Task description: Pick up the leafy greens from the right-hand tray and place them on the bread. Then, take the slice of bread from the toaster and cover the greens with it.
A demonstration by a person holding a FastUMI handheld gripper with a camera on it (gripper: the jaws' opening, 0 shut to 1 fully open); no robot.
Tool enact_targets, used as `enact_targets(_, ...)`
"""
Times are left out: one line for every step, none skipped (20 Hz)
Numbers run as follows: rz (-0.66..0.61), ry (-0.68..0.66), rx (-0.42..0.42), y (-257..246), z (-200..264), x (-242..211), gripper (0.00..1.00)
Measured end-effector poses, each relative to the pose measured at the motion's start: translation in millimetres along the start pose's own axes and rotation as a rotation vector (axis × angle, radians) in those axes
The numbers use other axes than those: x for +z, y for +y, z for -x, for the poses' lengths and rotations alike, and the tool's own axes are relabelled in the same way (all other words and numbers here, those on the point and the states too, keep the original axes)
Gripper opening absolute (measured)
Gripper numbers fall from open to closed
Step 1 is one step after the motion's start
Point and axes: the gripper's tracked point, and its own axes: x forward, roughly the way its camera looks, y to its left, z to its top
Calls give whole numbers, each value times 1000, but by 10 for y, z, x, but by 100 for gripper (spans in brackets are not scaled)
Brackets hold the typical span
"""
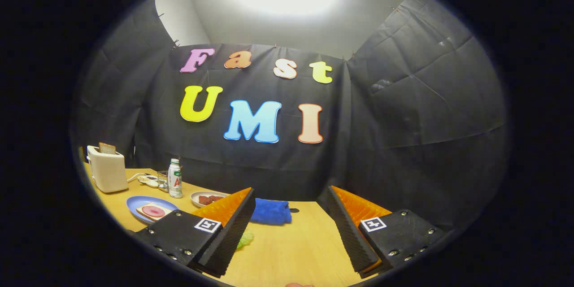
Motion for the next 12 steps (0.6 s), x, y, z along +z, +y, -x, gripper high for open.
enact_targets(-4,-2,24,170,-58,19,98)
enact_targets(-3,-3,43,310,-124,15,98)
enact_targets(4,1,57,432,-192,-11,98)
enact_targets(11,12,65,533,-267,-58,98)
enact_targets(15,25,74,629,-330,-109,98)
enact_targets(16,37,86,735,-384,-153,97)
enact_targets(13,58,94,822,-441,-210,98)
enact_targets(9,80,107,909,-502,-284,98)
enact_targets(9,101,115,986,-561,-352,98)
enact_targets(13,125,116,1029,-631,-431,98)
enact_targets(19,152,116,1072,-697,-528,98)
enact_targets(25,186,114,1110,-757,-646,98)
